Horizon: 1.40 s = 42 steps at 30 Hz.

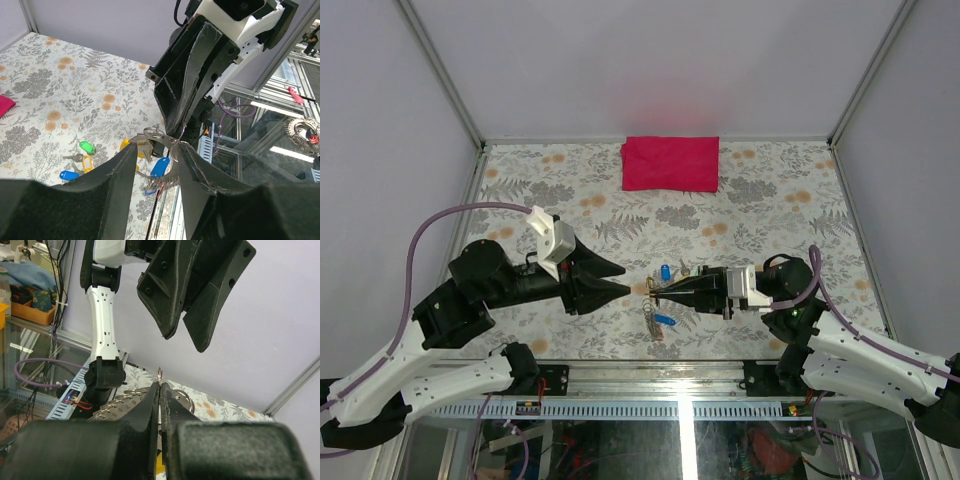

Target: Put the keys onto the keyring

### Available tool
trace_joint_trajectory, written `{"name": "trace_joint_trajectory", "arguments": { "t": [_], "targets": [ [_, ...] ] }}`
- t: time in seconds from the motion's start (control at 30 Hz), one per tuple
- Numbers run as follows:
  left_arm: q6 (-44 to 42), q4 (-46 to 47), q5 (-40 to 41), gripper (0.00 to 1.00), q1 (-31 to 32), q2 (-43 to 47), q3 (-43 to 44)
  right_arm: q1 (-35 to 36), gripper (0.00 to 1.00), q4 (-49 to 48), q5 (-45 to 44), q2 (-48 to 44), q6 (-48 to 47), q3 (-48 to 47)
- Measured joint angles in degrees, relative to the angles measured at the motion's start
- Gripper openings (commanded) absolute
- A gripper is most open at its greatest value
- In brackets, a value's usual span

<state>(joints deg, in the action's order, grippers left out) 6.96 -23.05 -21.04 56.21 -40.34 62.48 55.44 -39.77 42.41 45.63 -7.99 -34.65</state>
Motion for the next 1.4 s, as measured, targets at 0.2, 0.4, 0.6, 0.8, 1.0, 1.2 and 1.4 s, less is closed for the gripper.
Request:
{"name": "trace_joint_trajectory", "arguments": {
  "t": [0.2,0.4,0.6,0.8,1.0,1.2,1.4],
  "targets": [
    [0.3,3.0,-1.1,0.4,0.0,-0.4,-0.6,0.0,0.0,-3.7,-2.5,1.0,6.9,0.0],
    [0.0,7.3,-3.7,0.4,0.0,-1.4,-1.1,0.1,0.0,-12.9,-5.2,4.4,16.3,0.5],
    [0.0,10.5,-5.6,0.4,0.0,-1.9,-2.1,0.1,0.0,-18.0,-6.4,5.6,21.4,0.5],
    [0.0,11.7,-6.2,0.3,0.0,-2.5,-2.5,0.1,0.0,-20.0,-6.8,5.6,23.5,0.5],
    [0.0,12.4,-6.8,0.25,0.0,-3.4,-2.5,0.1,0.0,-19.9,-6.8,5.6,24.1,0.5],
    [0.0,12.8,-7.3,0.06,0.0,-3.8,-2.5,0.1,0.0,-19.9,-6.9,5.7,24.3,0.5],
    [-0.2,12.9,-8.2,0.0,0.0,-4.1,-2.5,0.1,0.0,-19.4,-6.9,5.6,24.3,0.5]
  ]
}}
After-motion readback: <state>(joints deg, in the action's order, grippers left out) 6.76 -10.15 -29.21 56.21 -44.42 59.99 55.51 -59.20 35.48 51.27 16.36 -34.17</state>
